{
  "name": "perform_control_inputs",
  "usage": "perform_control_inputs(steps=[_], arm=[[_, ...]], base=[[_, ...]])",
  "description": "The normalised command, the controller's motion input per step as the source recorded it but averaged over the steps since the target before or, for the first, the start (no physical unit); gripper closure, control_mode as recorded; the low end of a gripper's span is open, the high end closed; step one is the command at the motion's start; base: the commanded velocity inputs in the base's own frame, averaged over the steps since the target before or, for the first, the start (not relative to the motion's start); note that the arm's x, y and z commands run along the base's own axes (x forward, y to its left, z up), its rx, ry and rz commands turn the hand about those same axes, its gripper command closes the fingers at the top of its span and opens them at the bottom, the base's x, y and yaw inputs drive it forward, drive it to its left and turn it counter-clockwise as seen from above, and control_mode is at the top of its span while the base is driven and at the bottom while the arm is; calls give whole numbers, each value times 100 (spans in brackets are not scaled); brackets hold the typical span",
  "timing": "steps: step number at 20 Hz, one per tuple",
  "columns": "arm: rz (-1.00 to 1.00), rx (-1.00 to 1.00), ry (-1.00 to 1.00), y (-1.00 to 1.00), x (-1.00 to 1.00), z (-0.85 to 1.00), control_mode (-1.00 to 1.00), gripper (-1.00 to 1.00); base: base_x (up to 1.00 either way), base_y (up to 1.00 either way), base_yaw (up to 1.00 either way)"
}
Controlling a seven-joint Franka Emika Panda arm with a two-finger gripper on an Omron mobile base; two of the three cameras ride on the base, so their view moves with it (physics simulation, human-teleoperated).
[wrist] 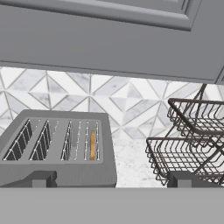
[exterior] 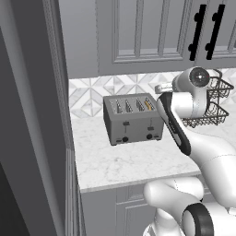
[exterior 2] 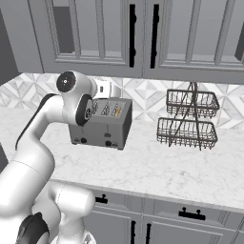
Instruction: Start the toaster. Once the lever pops up, take the bread to the plate on the dining counter.
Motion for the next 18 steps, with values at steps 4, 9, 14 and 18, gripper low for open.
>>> perform_control_inputs(steps=[4, 9, 14, 18], arm=[[0, 0, 0, 0, 0, 0, -100, -100], [0, 0, 0, 0, 0, 0, -100, -100], [0, 0, 0, 0, 0, 0, -100, -100], [0, 0, 0, 0, 0, 0, -100, -100]], base=[[0, 0, 0], [0, 0, 0], [0, 0, 0], [0, 0, 0]])
